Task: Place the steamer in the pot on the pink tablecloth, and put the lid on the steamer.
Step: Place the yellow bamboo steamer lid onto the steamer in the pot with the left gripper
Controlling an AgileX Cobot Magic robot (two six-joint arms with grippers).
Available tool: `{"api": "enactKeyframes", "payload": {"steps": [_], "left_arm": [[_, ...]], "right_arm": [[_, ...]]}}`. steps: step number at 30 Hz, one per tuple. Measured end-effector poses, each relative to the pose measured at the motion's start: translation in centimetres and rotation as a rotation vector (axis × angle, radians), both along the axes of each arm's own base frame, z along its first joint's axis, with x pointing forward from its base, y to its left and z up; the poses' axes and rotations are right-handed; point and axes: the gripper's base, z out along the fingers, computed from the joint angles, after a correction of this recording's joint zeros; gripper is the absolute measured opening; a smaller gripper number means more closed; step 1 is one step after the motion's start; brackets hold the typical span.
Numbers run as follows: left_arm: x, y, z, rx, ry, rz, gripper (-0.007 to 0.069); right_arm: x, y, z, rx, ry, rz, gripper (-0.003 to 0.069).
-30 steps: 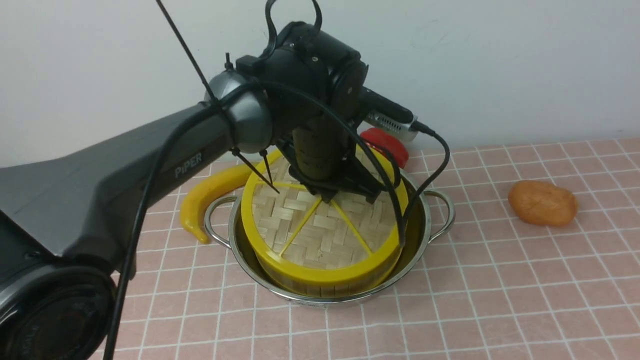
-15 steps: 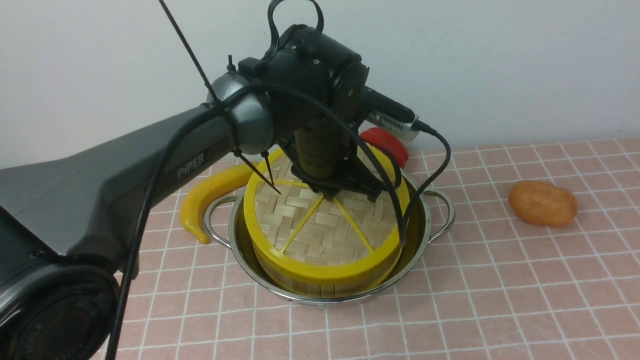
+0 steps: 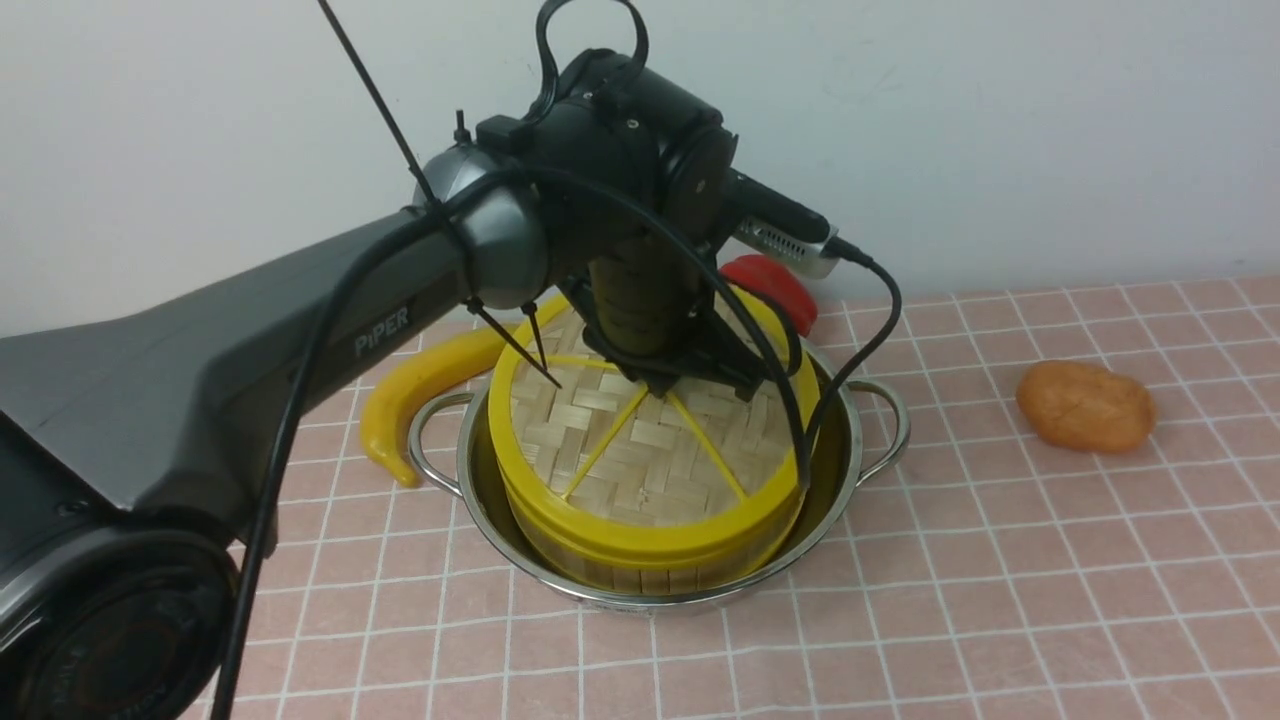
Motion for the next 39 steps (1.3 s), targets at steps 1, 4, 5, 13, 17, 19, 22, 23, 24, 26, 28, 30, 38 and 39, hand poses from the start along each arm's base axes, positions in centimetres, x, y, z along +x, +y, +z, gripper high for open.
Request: {"api": "enactKeyframes", "payload": {"steps": [1,4,5,13,17,19,22,23,24,26,28,30,38,39], "left_arm": [[0.0,0.1,0.0,-0.004,0.002,0.004,0.0116],[0.1,0.1,0.0,-0.006,0.003,0.008,0.0116],[0.1,0.2,0.0,-0.006,0.003,0.009,0.0116],[0.2,0.2,-0.2,-0.019,0.013,0.017,0.0116],[0.3,0.1,-0.7,-0.013,0.021,0.017,0.0116],[0.6,0.0,-1.1,-0.005,0.024,0.016,0.0116],[0.6,0.0,-1.4,-0.001,0.027,0.016,0.0116],[0.7,0.0,-1.4,-0.001,0.027,0.016,0.0116],[0.7,0.0,-1.4,-0.001,0.027,0.016,0.0116],[0.7,0.0,-1.4,-0.002,0.026,0.016,0.0116],[0.7,0.0,-1.4,-0.002,0.026,0.016,0.0116],[0.7,0.0,-1.3,-0.001,0.026,0.015,0.0118],[1.2,0.2,1.0,0.036,-0.017,0.022,0.0294],[1.5,0.4,2.6,0.042,-0.074,0.023,0.0344]], "right_arm": [[0.0,0.0,0.0,0.003,0.002,0.004,0.0351],[-0.1,0.1,0.0,0.007,0.003,0.013,0.0351],[-0.1,0.1,0.0,0.01,0.004,0.016,0.0351],[-0.1,0.2,0.0,0.01,0.005,0.017,0.0351],[-0.1,0.2,0.0,0.011,0.005,0.018,0.0351],[-0.1,0.2,0.0,0.011,0.005,0.018,0.0351],[-0.1,0.2,0.0,0.011,0.005,0.018,0.0351],[-0.1,0.2,0.0,0.011,0.005,0.019,0.0351],[-0.1,0.2,0.0,0.011,0.005,0.019,0.0351],[-0.1,0.2,0.0,0.011,0.005,0.019,0.0351],[-0.1,0.2,0.0,0.011,0.005,0.019,0.0351],[-0.1,0.2,0.0,0.011,0.005,0.019,0.0351],[-0.1,0.2,0.0,0.011,0.005,0.019,0.0351],[-0.1,0.2,0.0,0.011,0.005,0.019,0.0351]]}}
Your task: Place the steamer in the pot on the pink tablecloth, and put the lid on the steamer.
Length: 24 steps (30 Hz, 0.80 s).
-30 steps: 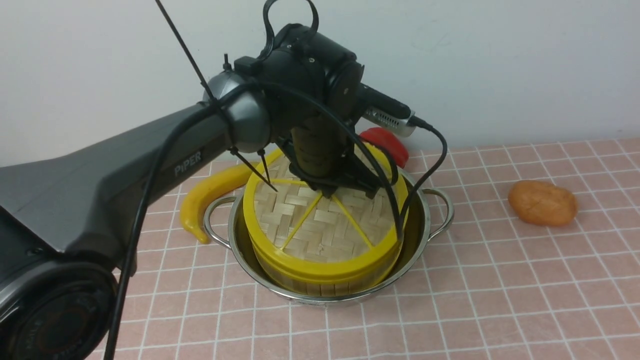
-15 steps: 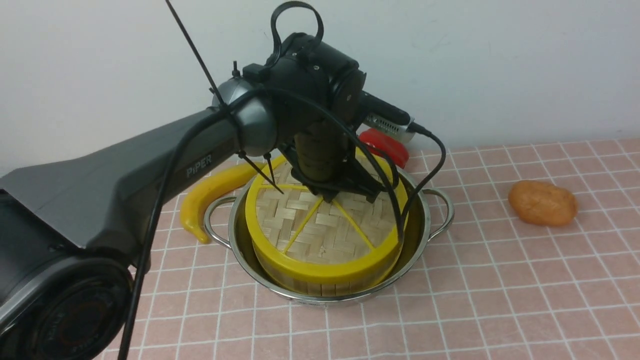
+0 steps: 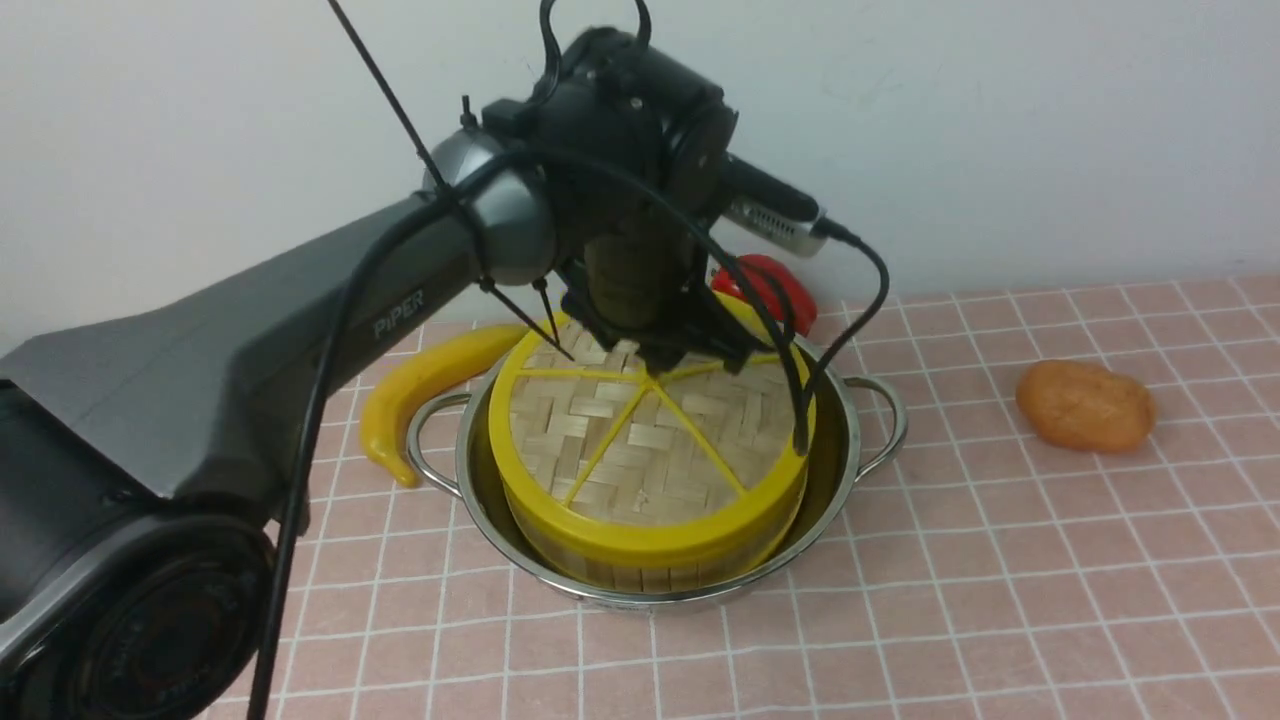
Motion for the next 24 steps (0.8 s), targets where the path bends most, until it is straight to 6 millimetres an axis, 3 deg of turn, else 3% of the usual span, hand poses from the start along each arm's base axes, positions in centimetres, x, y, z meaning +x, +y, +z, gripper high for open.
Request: {"api": "enactKeyframes", "payload": {"steps": [4,5,6,8,10,11,12,14,18,19,20,22,24], "left_arm": [[-0.6,0.8,9.8,-0.126,-0.268,0.005,0.0514],[-0.6,0.8,10.0,-0.132,-0.274,0.004,0.0514],[-1.5,1.2,12.4,-0.171,-0.325,0.001,0.0544],[-4.8,2.5,18.8,-0.287,-0.46,-0.018,0.0599],[-6.4,3.1,20.9,-0.33,-0.502,-0.029,0.0608],[-9.7,4.6,24.6,-0.403,-0.573,-0.049,0.061],[-10.0,4.8,24.9,-0.41,-0.579,-0.051,0.0609],[-14.1,6.9,28.4,-0.492,-0.643,-0.084,0.0584],[-20.6,10.6,31.7,-0.626,-0.686,-0.144,0.0482],[-20.6,10.6,31.7,-0.626,-0.686,-0.144,0.0482],[-23.1,12.1,32.1,-0.667,-0.678,-0.17,0.0408],[-24.7,13.2,32.2,-0.684,-0.68,-0.182,0.0358],[-27.2,14.9,31.2,-0.684,-0.653,-0.201,0.0223]], "right_arm": [[0.0,0.0,0.0,0.0,0.0,0.0,0.0351],[0.0,0.0,0.0,0.0,0.0,0.0,0.0351],[0.0,0.0,0.0,0.0,0.0,0.0,0.0351],[0.0,0.0,0.0,0.0,0.0,0.0,0.0351],[0.0,0.0,0.0,-0.004,-0.001,0.001,0.0351],[0.1,0.1,-0.2,-0.018,-0.001,0.005,0.0351],[0.1,0.1,-0.2,-0.019,-0.001,0.005,0.0351],[0.4,0.2,-0.8,-0.046,0.01,0.011,0.0351],[0.9,0.3,-2.6,-0.104,0.048,0.018,0.0351],[0.9,0.3,-2.7,-0.107,0.05,0.017,0.0351],[1.0,0.2,-3.8,-0.132,0.072,0.01,0.0351],[0.7,0.1,-4.4,-0.142,0.078,0.006,0.0351],[0.1,-0.5,-6.0,-0.167,0.09,-0.01,0.0349]]}}
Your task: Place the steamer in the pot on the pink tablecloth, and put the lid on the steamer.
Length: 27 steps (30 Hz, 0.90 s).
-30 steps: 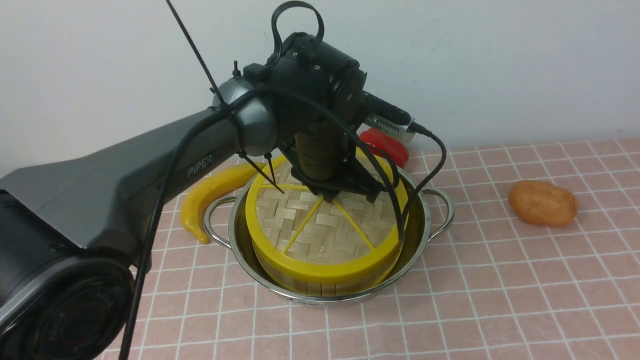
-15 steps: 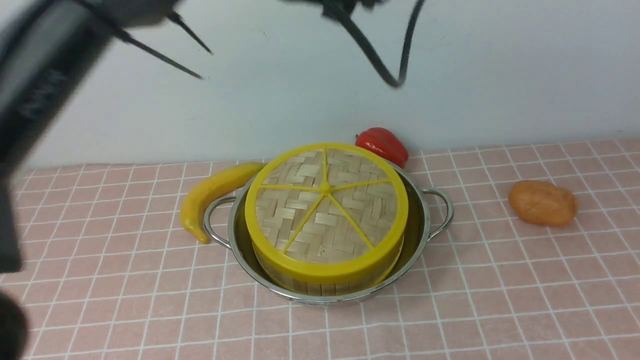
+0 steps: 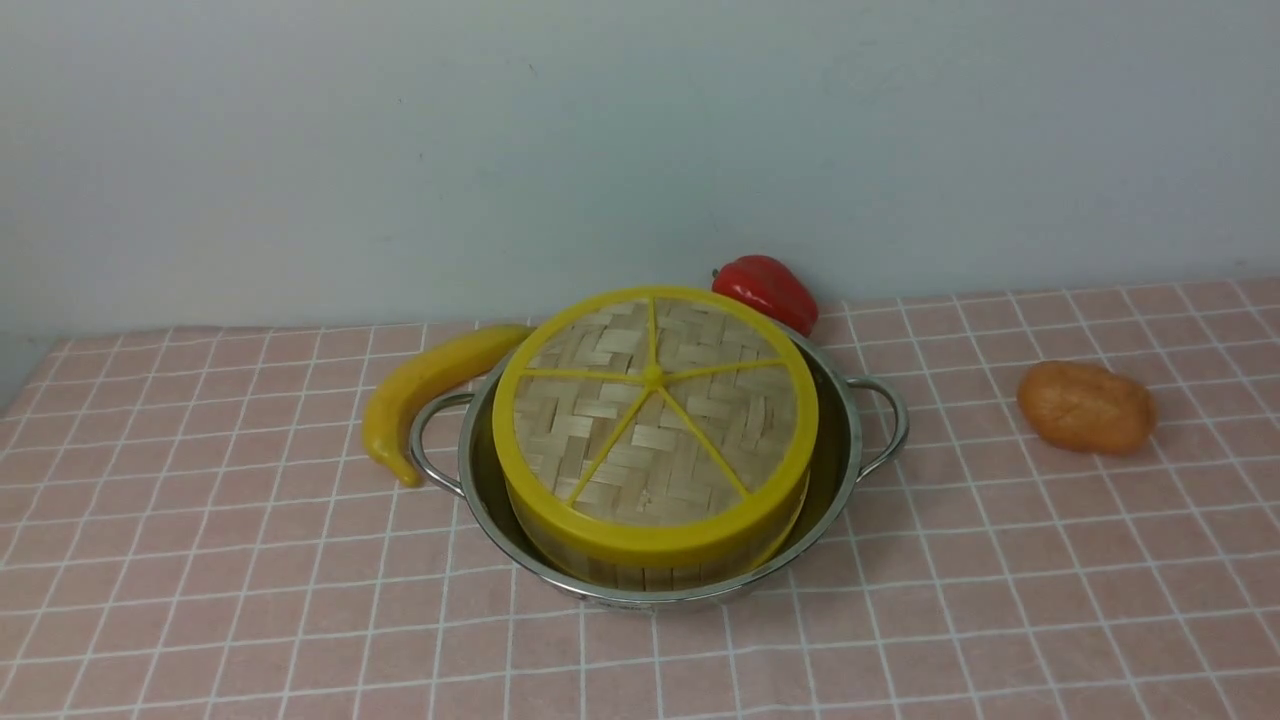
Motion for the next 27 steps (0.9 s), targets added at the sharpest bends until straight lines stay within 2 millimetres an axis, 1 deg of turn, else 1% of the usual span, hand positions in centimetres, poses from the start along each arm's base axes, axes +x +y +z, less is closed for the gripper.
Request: {"api": "enactKeyframes", "payload": {"steps": [1,2,3,4,5,6,7,8,9,11,12,14,15,17,19,21,27], "left_arm": [[-1.1,0.8,-1.6,0.027,0.034,-0.003,0.0137],[-1.7,1.3,-2.5,0.041,0.052,-0.003,0.0089],[-2.7,2.1,-3.4,0.05,0.063,-0.003,0.0048],[-2.8,2.2,-4.7,0.075,0.094,-0.003,0.002],[-3.6,2.8,-6.8,0.104,0.131,-0.003,-0.0007],[-4.4,3.4,-8.2,0.119,0.15,-0.003,-0.0018],[-5.0,3.9,-10.6,0.149,0.19,-0.005,-0.0023],[-5.3,4.1,-11.8,0.159,0.204,-0.007,-0.0023],[-5.5,4.2,-14.2,0.177,0.224,-0.01,-0.0023],[-6.4,4.9,-17.4,0.152,0.202,-0.013,-0.0023],[-6.5,4.9,-19.5,0.136,0.187,-0.016,-0.0023],[-7.1,5.2,-22.0,0.086,0.135,-0.023,-0.0023],[-7.3,5.4,-22.9,0.049,0.1,-0.026,-0.0023],[-7.3,5.3,-24.9,-0.005,0.069,-0.028,-0.0023],[-7.6,5.4,-25.8,-0.095,0.016,-0.03,-0.0023],[-7.7,5.4,-26.2,-0.145,-0.01,-0.033,-0.0023],[-7.8,5.3,-25.6,-0.235,-0.085,-0.045,-0.0021]], "right_arm": [[-0.4,-0.4,-0.8,-0.009,-0.012,-0.01,0.034],[-0.6,-0.5,-1.5,-0.015,-0.022,-0.016,0.0332],[-1.1,-0.8,-1.9,-0.012,-0.052,-0.022,0.0322],[-1.4,-1.1,-2.5,-0.016,-0.074,-0.028,0.0307],[-1.7,-1.3,-3.0,-0.016,-0.096,-0.032,0.0293],[-2.1,-1.6,-3.8,-0.019,-0.116,-0.037,0.0277],[-2.6,-1.8,-5.0,-0.021,-0.132,-0.04,0.0245],[-2.7,-1.9,-5.6,-0.022,-0.135,-0.041,0.0225],[-3.0,-2.1,-6.5,-0.026,-0.137,-0.042,0.0197],[-3.2,-2.2,-8.3,-0.035,-0.129,-0.043,0.014],[-3.4,-2.3,-9.2,-0.038,-0.132,-0.045,0.009],[-3.5,-2.4,-10.4,-0.043,-0.131,-0.045,0.0029],[-3.5,-2.4,-10.8,-0.043,-0.135,-0.045,0.0],[-3.5,-2.4,-11.3,-0.043,-0.147,-0.045,-0.0013],[-3.5,-2.4,-11.5,-0.043,-0.156,-0.045,-0.0015],[-3.4,-2.4,-11.5,-0.041,-0.157,-0.043,-0.0015],[-3.6,-2.1,-11.5,-0.002,-0.148,-0.021,-0.0005]]}}
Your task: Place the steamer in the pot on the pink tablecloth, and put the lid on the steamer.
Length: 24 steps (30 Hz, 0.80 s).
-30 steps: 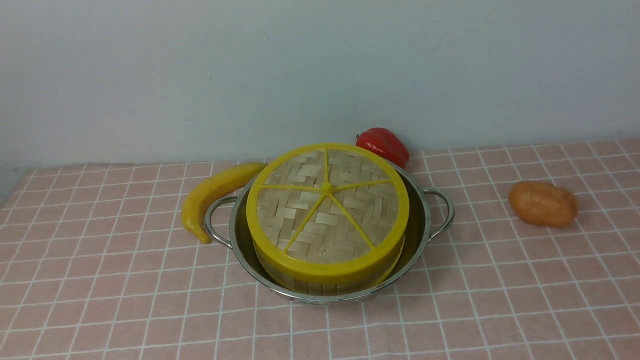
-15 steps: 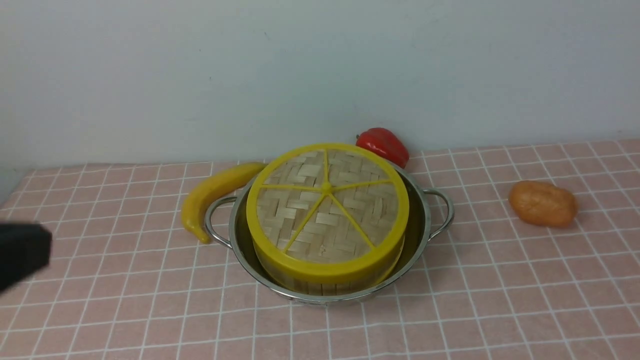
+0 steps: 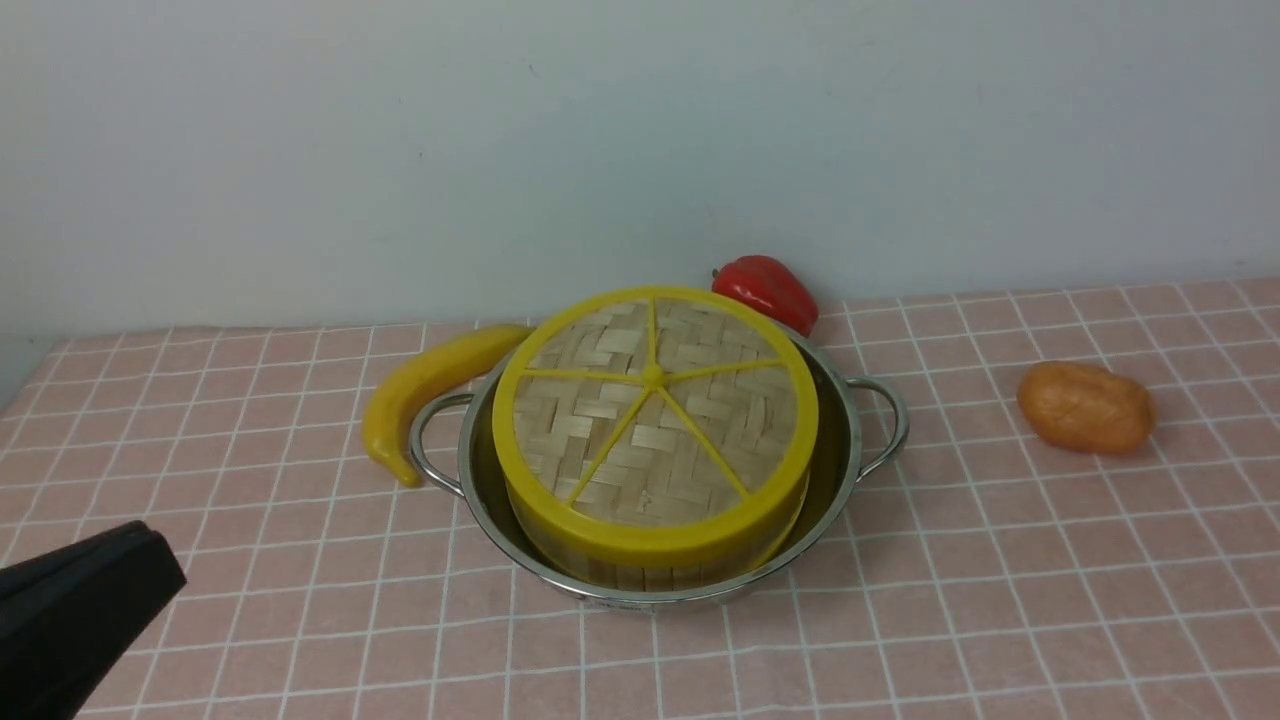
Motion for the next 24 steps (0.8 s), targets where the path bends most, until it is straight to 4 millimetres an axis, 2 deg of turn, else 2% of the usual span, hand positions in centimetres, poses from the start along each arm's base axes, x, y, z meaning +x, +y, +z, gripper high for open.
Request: {"api": "enactKeyframes", "payload": {"steps": [12,16,18,19,24], "left_arm": [[-0.2,0.3,0.1,0.008,-0.039,0.02,0.0001],[-0.4,2.2,-0.2,0.191,-0.184,0.251,0.0012],[-0.3,3.2,-2.0,0.283,-0.172,0.422,0.0012],[-0.4,3.6,-2.5,0.301,-0.166,0.475,0.0017],[-0.7,4.7,-7.8,0.351,-0.06,0.695,0.0022]], "right_arm": [[-0.3,0.7,0.0,0.081,0.037,0.056,0.0032],[-0.4,0.9,-0.1,0.125,0.059,0.069,0.0056],[-0.4,1.0,-0.1,0.144,0.068,0.077,0.0068],[-0.4,1.1,-0.1,0.15,0.071,0.08,0.0071],[-0.6,1.3,-0.1,0.179,0.084,0.099,0.0095]]}}
